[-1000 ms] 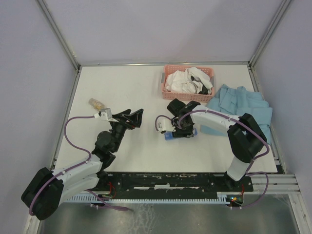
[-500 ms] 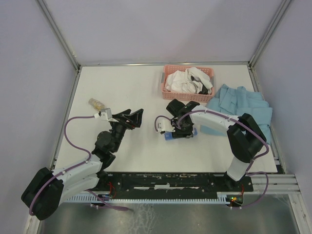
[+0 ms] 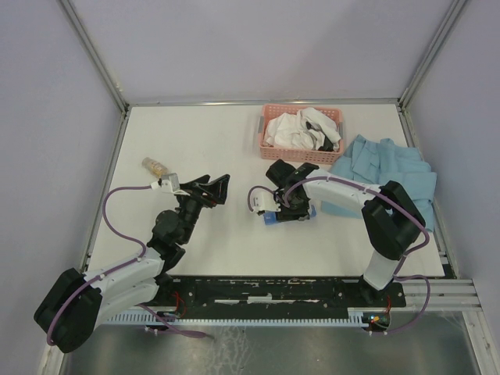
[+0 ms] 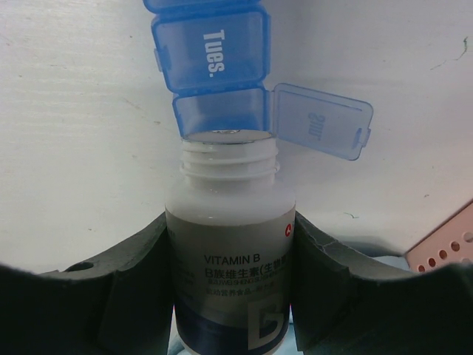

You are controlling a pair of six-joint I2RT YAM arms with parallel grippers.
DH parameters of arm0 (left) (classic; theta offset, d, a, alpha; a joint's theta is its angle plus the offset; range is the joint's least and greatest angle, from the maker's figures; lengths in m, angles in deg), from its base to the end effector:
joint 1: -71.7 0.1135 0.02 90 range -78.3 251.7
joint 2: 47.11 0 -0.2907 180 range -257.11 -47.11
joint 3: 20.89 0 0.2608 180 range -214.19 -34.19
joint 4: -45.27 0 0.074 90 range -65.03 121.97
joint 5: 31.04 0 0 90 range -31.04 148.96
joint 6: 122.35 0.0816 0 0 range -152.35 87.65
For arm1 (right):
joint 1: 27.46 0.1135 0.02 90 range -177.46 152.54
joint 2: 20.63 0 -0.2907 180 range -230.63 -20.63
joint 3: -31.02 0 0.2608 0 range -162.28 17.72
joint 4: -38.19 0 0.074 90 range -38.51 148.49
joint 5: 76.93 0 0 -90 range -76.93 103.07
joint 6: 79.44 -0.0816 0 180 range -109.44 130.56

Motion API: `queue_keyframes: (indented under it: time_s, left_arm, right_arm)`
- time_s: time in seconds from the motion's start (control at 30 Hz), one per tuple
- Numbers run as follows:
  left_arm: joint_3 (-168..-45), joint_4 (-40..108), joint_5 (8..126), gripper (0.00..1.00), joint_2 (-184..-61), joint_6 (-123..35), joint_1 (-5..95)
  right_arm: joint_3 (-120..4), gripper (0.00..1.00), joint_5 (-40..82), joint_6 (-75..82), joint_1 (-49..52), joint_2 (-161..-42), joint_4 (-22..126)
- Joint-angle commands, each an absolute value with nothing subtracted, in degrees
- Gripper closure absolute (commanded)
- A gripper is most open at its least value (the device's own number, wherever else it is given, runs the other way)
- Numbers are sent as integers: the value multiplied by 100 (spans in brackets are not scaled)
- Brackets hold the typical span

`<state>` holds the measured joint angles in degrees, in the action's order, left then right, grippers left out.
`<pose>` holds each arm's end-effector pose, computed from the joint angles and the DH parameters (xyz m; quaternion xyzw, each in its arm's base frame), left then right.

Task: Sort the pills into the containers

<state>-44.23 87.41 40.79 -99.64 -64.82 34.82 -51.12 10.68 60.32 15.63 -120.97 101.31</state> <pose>0.1901 -0.1108 0.2510 -0.0998 0.6193 -0.3586 0.6913 0.2531 0.2321 0.1643 -0.7212 0.6883 -0.0252 0.0743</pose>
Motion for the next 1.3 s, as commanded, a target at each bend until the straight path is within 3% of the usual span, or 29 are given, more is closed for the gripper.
queue_keyframes:
  time_s: [0.0,0.07,0.17,0.27,0.33,0.43,0.5,0.6,0.7,0.8,0.9,1.0,1.07,1.17,1.27]
  left_arm:
    - [-4456,8997,3901,1,-9921,-6309,3470]
    - [-4456,8997,3901,1,-9916,-6311,3469]
    - [-4443,9001,3900,1,-9907,-6316,3465]
    - [-4449,8998,3900,1,-9915,-6311,3470]
    - [-4435,9002,3900,1,-9904,-6311,3470]
    - [-4438,9015,3896,1,-9913,-6311,3469]
    - [-4434,9007,3900,1,-9913,-6311,3464]
    - [-4430,9017,3898,1,-9901,-6309,3465]
    - [-4430,9019,3898,1,-9904,-6311,3470]
    - [-4422,9015,3894,1,-9894,-6311,3465]
    - [-4417,9030,3897,1,-9896,-6311,3469]
    - [-4421,9027,3900,1,-9898,-6311,3468]
    - [-4417,9024,3900,1,-9896,-6311,3470]
    - [-4421,9026,3891,1,-9899,-6311,3470]
    - [-4412,9038,3887,1,-9895,-6311,3468]
  right_arm:
    - [-5139,99,876,6063,1583,-11974,10014]
    - [-5253,99,1233,6031,1553,-12009,10209]
    - [-5011,99,533,6124,1631,-11927,9768]
    - [-5263,99,1421,6029,1514,-11957,10267]
    - [-4963,99,502,6157,1646,-11877,9751]
    - [-5268,99,1376,6020,1511,-11937,10220]
    - [-5025,99,793,6120,1608,-11858,9815]
    - [-5276,99,1447,6021,1491,-11886,10231]
    - [-4925,99,563,6168,1650,-11774,9641]
    - [-5313,99,1475,6016,1488,-11886,10296]
    - [-4954,99,521,6151,1635,-11779,9651]
    - [-5214,99,1389,6024,1539,-11797,10118]
    - [-4878,99,354,6226,1715,-11755,9567]
    - [-5232,99,1144,6014,1567,-11846,10101]
    - [-4987,99,442,6174,1647,-11800,9722]
